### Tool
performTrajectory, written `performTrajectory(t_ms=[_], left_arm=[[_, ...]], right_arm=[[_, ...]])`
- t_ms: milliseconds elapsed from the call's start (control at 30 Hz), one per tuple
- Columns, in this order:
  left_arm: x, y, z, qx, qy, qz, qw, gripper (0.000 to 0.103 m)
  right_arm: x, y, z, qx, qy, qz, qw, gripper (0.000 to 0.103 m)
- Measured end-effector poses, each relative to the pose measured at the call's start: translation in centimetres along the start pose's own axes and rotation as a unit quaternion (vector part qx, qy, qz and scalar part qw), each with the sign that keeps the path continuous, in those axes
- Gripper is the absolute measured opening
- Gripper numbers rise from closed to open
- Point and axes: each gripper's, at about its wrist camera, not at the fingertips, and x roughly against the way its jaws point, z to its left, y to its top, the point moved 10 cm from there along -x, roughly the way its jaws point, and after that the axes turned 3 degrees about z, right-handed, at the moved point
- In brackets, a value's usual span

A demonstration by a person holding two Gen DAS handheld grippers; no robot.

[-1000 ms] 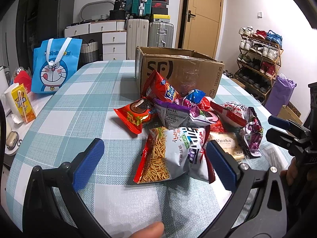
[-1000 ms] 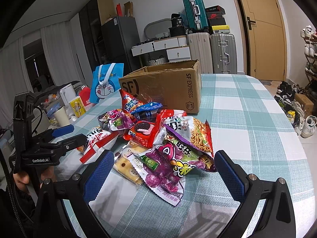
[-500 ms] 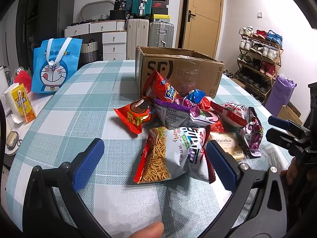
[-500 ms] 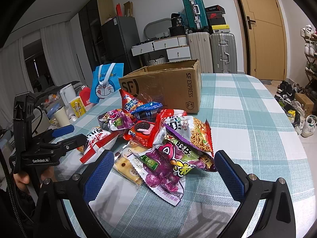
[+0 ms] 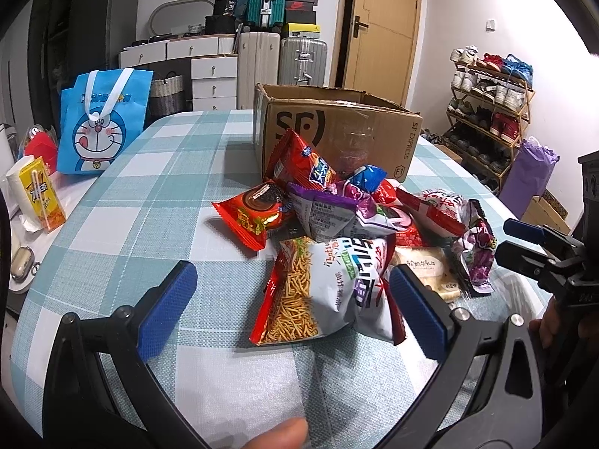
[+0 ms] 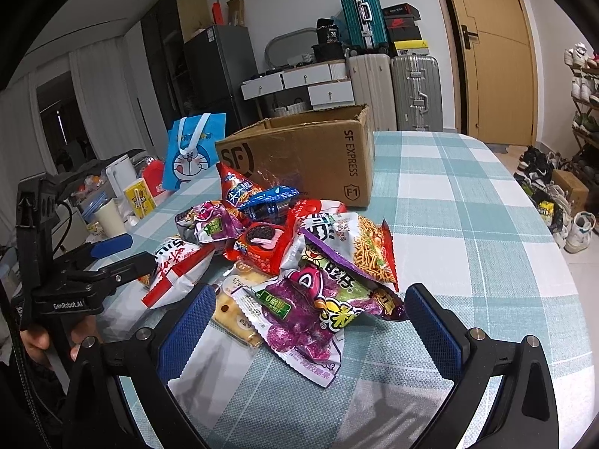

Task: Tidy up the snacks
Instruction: 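Grasp the white noodle snack bag with the left gripper while the right gripper grasps the purple candy bag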

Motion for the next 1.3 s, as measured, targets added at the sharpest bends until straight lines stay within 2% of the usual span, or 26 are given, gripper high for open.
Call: performTrajectory(t_ms=[233, 433, 667, 800, 967, 1100, 1300], left_arm=[[-0.3, 0.2, -0.6, -0.014, 0.006, 0.013, 0.9998, 0.103], [-0.6, 0.4, -1.0, -0.009, -0.008, 0.028, 0.9995, 0.103], [-1.8, 0.6, -1.2, -0.002, -0.03, 0.047, 0.9984, 0.103], [-2.5, 0.5, -1.6, -0.013, -0.028, 0.052, 0.9982, 0.103], [-2.7, 1.0, -2.0, -0.02, -0.032, 0.046, 0.9982, 0.103], [-3.3, 0.8, -2.1, -0.024, -0.036, 0.062, 0.9971, 0.103], [-3.5, 0.7, -2.3, -0.037, -0.034, 0.063, 0.9968, 0.103]], right_arm=[[-0.2, 0.3, -0.2, 0.007, -0.023, 0.013, 1.0, 0.103], [-0.6, -0.4, -0.9, -0.004, -0.047, 0.05, 0.998, 0.103], [-1.5, -1.4, -1.6, -0.067, -0.022, 0.083, 0.994, 0.103], [-1.9, -2.0, -1.5, -0.094, 0.007, 0.094, 0.991, 0.103], [-2.7, -2.1, -1.2, -0.116, 0.028, 0.108, 0.987, 0.091], [-3.5, -1.5, -0.7, -0.133, 0.05, 0.109, 0.984, 0.089], [-4.2, -1.2, -0.3, -0.138, 0.055, 0.103, 0.984, 0.08]])
